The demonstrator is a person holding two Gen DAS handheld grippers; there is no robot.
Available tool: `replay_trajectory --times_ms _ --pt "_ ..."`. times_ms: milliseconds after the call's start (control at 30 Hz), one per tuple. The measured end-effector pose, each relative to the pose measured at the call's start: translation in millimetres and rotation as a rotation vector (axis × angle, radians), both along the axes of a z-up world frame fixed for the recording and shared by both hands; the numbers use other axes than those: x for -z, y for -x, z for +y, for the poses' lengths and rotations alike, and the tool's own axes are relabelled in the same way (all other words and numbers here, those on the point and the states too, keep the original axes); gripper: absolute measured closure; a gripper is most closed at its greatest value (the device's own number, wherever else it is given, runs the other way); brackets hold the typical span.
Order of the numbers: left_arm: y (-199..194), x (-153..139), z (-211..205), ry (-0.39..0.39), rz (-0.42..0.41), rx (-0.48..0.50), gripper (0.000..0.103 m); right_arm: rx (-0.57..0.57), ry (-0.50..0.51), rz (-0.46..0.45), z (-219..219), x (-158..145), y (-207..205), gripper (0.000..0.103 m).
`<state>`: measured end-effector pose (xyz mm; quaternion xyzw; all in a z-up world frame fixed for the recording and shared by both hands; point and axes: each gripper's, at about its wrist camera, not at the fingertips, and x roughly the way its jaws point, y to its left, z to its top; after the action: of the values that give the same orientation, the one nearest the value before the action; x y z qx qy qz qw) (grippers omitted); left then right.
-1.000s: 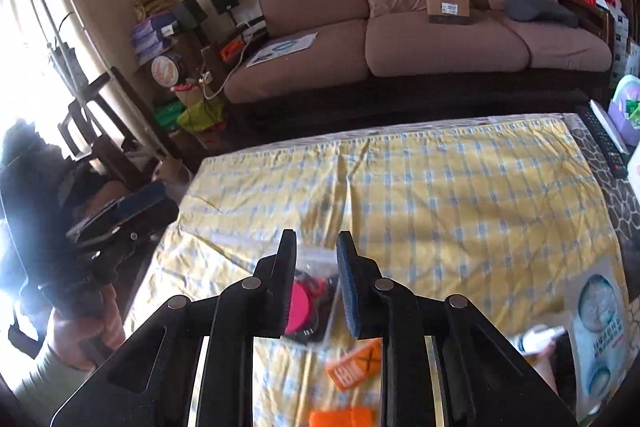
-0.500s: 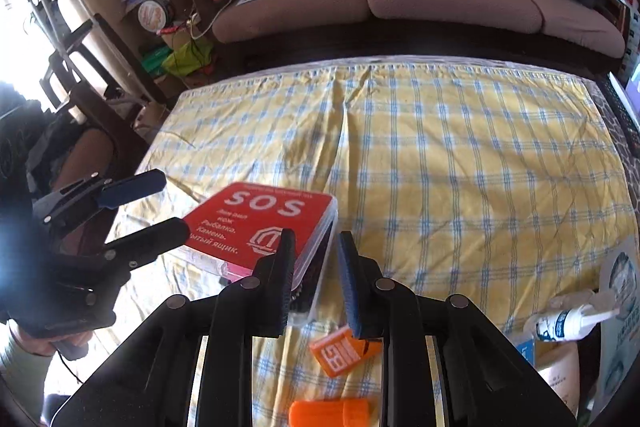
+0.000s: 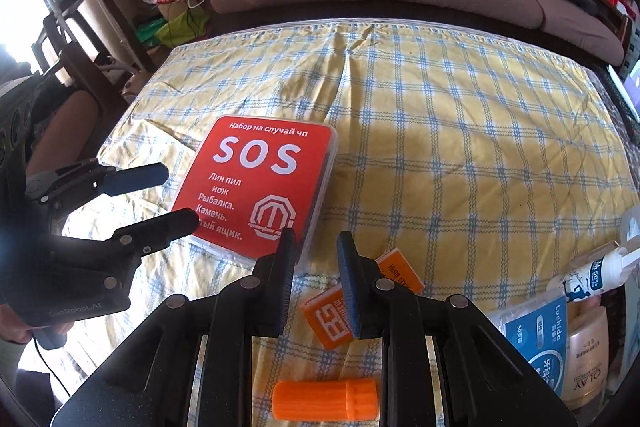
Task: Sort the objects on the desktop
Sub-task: 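Swing the clear lid shut over the box with the right gripper, then lift the clear lid open again with the right gripper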
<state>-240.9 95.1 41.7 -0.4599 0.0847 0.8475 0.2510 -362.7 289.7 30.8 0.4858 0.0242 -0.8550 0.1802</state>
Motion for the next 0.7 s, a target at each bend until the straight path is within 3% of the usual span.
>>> replay_trajectory --times_ms 300,333,400,433,500,633,700 --pt "0 1 4 0.007 0.019 -0.009 0.046 -0.003 -0.081 0.009 -10 -1 0 0.082" --pt "0 -1 4 0.010 0.018 -0.003 0.048 -0.006 -0.067 -0.008 -9 -4 2 0.084" --pt "-9 -15 -1 0.003 0.089 -0.015 0.046 0.021 0.012 0.051 0 -21 -5 0.084" --pt "-14 -24 -9 -0.035 0.113 -0.034 0.036 0.042 0.055 0.087 6 -31 -12 0.074" --pt "-24 -41 -30 -0.134 0.125 -0.061 0.028 0.066 0.098 0.123 18 -46 -24 0.053" --pt "-35 -53 -48 -0.121 0.133 -0.069 0.027 0.093 0.074 0.141 30 -59 -38 0.050" --pt "-35 -50 -50 -0.082 0.114 -0.063 0.027 0.100 0.066 0.104 33 -55 -39 0.049"
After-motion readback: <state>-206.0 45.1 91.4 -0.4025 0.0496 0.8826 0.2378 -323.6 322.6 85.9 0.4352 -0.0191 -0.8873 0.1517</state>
